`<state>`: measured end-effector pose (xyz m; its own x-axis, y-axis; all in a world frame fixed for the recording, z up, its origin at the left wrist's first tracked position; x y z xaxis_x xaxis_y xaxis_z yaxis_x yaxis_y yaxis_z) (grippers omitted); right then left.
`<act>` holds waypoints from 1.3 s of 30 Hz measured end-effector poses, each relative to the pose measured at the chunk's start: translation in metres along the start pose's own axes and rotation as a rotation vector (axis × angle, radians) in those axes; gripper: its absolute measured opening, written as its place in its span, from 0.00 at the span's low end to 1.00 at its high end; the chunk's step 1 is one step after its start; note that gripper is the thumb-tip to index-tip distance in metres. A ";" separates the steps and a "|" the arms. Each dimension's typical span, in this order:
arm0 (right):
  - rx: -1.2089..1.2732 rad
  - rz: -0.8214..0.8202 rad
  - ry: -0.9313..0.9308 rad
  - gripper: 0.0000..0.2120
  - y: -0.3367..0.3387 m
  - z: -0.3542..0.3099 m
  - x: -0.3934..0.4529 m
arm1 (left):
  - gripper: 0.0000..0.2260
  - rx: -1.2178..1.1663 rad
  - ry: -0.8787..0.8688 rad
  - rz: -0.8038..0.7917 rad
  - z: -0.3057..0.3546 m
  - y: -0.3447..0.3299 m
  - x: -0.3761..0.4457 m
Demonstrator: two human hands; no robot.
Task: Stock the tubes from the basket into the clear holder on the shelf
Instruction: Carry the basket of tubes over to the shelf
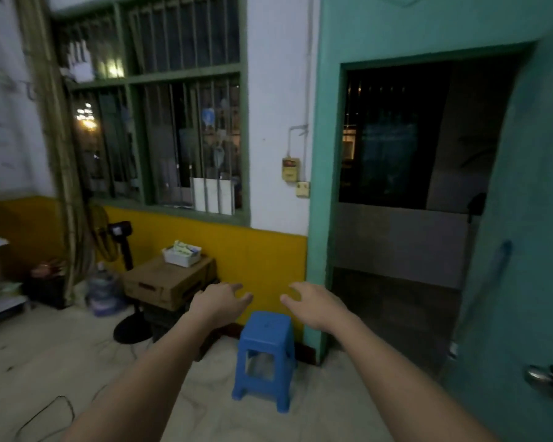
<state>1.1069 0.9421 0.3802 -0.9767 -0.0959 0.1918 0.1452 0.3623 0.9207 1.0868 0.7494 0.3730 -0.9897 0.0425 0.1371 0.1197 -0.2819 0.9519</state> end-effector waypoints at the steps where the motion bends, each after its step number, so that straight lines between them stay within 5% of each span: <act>1: -0.001 -0.011 0.014 0.32 -0.010 -0.008 0.024 | 0.31 -0.010 0.019 0.006 -0.017 -0.001 0.021; 10: -0.008 0.014 0.146 0.29 -0.054 -0.081 0.251 | 0.28 -0.011 0.079 0.149 -0.134 0.036 0.203; 18: 0.016 -0.047 0.249 0.30 -0.118 -0.129 0.429 | 0.27 0.062 0.196 0.081 -0.224 0.016 0.350; 39: 0.023 -0.380 0.258 0.27 -0.375 -0.231 0.813 | 0.28 0.042 0.365 0.108 -0.494 -0.054 0.688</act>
<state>0.2945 0.5140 0.2694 -0.8882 -0.4530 -0.0769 -0.2223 0.2773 0.9347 0.3600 0.3201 0.2806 -0.9333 -0.3318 0.1376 0.2203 -0.2263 0.9488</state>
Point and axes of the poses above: each hand's wrist, its own x-axis towards the middle knuckle, its own y-axis out of the back of the hand, z = x × y, the point moved 10 cm from there along x, towards the middle knuckle, and after that the axes turned 7 degrees about z, right-handed, at the moved point
